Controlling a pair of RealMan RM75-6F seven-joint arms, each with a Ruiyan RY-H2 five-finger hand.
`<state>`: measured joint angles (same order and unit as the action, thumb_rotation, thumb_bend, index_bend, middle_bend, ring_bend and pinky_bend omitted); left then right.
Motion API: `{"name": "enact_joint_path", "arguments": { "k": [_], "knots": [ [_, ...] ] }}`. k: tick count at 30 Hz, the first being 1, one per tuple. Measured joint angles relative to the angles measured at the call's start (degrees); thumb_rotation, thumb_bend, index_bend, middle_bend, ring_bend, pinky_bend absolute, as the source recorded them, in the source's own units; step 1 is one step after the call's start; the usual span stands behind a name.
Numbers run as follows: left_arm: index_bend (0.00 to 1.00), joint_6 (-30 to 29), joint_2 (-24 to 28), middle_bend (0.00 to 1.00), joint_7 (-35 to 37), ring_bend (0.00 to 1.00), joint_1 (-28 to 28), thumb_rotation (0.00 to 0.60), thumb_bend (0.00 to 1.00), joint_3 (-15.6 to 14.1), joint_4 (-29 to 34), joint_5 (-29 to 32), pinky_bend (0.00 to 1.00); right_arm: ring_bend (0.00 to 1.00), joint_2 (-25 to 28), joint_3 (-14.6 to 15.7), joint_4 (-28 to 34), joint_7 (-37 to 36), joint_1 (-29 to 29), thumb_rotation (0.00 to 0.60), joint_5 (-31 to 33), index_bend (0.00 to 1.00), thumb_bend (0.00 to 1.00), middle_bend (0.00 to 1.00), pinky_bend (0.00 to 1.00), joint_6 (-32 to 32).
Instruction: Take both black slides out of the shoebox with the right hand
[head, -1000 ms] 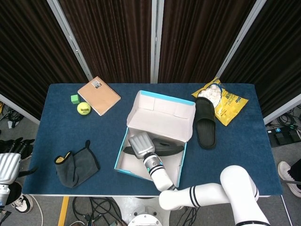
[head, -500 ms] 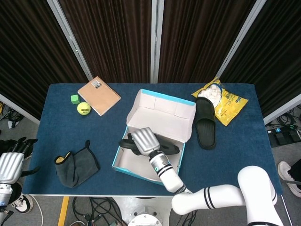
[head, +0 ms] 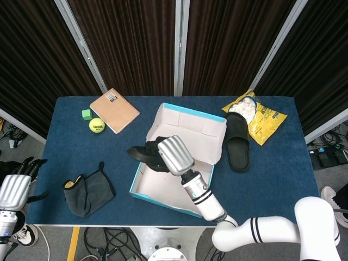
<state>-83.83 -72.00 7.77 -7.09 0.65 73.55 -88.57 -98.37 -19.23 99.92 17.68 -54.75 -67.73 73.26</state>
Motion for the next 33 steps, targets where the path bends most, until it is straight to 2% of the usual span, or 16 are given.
{"name": "enact_joint_path", "arguments": {
  "k": [4, 8, 12, 16, 25, 33],
  "knots": [
    [0.16, 0.06, 0.17, 0.19, -0.30, 0.10, -0.13, 0.600, 0.00, 0.04, 0.26, -0.01, 0.32, 0.59, 2.33, -1.16, -0.43, -1.35, 1.48, 0.600, -6.91, 0.82, 0.36, 0.70, 0.76, 3.88],
    [0.16, 0.27, 0.14, 0.19, -0.49, 0.10, -0.25, 0.600, 0.00, -0.05, 0.39, -0.08, 0.32, 0.59, 4.91, -1.16, -0.98, 0.77, 3.61, 0.600, -9.79, 0.82, 0.36, 0.70, 0.76, 6.88],
    [0.16, 0.54, -0.13, 0.19, -0.66, 0.10, -0.42, 0.600, 0.00, -0.23, 0.44, -0.27, 0.32, 0.59, 6.74, 0.08, -1.96, 5.63, 6.69, 0.600, -9.27, 0.82, 0.36, 0.70, 0.76, 8.60],
    [0.16, 0.57, -0.28, 0.19, -0.91, 0.10, -0.58, 0.600, 0.00, -0.30, 0.62, -0.50, 0.32, 0.59, 8.62, 3.15, -3.70, 8.48, 11.63, 0.600, -7.22, 0.82, 0.36, 0.70, 0.76, 10.00],
    [0.16, 1.06, -0.47, 0.19, -1.66, 0.10, -1.08, 0.600, 0.00, -0.54, 1.54, -0.95, 0.32, 0.59, 10.86, 8.67, -8.68, 6.08, 21.37, 0.600, -4.60, 0.82, 0.36, 0.70, 0.76, 13.28],
    [0.16, 1.73, -0.93, 0.19, -1.56, 0.10, -1.44, 0.600, 0.00, -1.09, 1.70, -1.44, 0.32, 0.59, 11.01, 11.60, -12.42, 5.67, 27.81, 0.600, -2.18, 0.82, 0.37, 0.70, 0.76, 14.77]
  ]
}}
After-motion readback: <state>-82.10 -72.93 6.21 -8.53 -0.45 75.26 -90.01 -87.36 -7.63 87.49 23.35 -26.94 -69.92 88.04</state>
